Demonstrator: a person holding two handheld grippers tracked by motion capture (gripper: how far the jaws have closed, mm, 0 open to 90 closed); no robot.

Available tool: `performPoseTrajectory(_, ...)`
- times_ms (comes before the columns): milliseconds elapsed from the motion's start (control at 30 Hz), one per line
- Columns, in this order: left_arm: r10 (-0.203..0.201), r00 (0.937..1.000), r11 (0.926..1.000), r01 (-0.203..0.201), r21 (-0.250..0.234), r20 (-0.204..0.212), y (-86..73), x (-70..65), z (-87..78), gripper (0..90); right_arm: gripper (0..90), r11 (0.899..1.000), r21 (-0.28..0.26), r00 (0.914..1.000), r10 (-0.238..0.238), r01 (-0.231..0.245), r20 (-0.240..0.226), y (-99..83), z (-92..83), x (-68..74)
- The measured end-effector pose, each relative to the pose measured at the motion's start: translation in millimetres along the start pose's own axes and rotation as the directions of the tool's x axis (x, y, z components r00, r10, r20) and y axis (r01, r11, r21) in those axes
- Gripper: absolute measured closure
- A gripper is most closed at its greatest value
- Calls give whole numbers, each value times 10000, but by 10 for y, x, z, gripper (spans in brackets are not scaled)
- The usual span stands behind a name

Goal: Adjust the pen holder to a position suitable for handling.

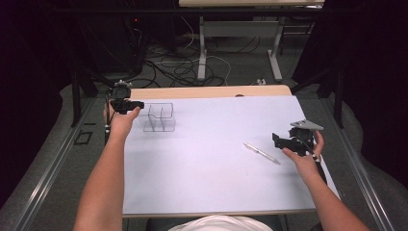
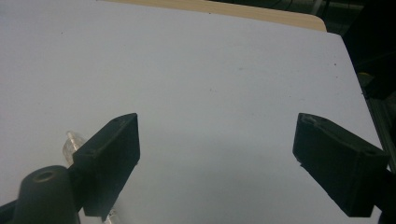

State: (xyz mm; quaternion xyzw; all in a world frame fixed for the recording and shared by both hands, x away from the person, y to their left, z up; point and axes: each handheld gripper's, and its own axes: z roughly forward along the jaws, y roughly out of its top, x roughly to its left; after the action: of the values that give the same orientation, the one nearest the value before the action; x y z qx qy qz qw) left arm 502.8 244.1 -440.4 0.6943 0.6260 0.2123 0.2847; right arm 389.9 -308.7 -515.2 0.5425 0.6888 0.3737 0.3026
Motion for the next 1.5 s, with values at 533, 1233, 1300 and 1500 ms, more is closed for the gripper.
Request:
performPoseTrajectory(533,-37,9999,9980,44,633,-106,7,70,261,746,144,10000,62,9998,-41,42,-172,-12,15,10)
performPoseTrajectory(1233,-746,9968,9928,768,919,-276,-74,42,271,883,146,9998,201,9995,59,-52,-320,-23,45,12)
performPoseTrajectory(1300,-693,9973,9910,716,1129,-243,-74,30,250,883,146,9998,206,9995,59,-53,-310,-23,43,11)
performPoseTrajectory(1500,-786,9968,9871,799,1384,-149,-101,-35,218,882,147,9997,220,9996,80,-74,-279,-23,50,11)
